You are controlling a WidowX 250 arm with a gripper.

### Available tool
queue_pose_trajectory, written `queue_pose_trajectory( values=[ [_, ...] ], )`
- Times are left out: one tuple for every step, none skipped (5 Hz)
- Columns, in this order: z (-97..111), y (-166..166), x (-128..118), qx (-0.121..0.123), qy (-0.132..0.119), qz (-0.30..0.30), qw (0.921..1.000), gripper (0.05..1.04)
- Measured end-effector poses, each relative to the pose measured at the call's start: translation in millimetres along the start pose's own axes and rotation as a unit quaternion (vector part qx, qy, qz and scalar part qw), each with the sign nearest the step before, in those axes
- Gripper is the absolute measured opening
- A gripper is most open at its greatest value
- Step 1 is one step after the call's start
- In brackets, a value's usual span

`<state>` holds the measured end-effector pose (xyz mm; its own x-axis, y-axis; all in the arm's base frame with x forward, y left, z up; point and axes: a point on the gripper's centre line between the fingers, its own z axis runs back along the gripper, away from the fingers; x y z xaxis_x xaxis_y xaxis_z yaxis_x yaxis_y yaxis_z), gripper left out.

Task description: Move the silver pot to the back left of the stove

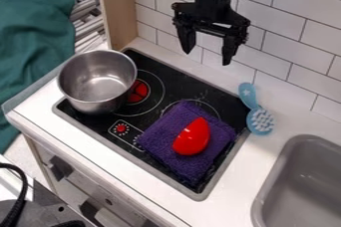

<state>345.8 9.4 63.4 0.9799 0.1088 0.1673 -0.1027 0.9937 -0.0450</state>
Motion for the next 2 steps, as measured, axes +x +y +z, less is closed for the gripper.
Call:
queue_pose_trajectory(
  values=[
    [-13, 1, -8, 0.001, 0.024, -0.001, 0.9997, 1.009],
    [-14, 17, -15, -0.008, 0.04, -0.003, 0.9992, 1.009]
  ],
)
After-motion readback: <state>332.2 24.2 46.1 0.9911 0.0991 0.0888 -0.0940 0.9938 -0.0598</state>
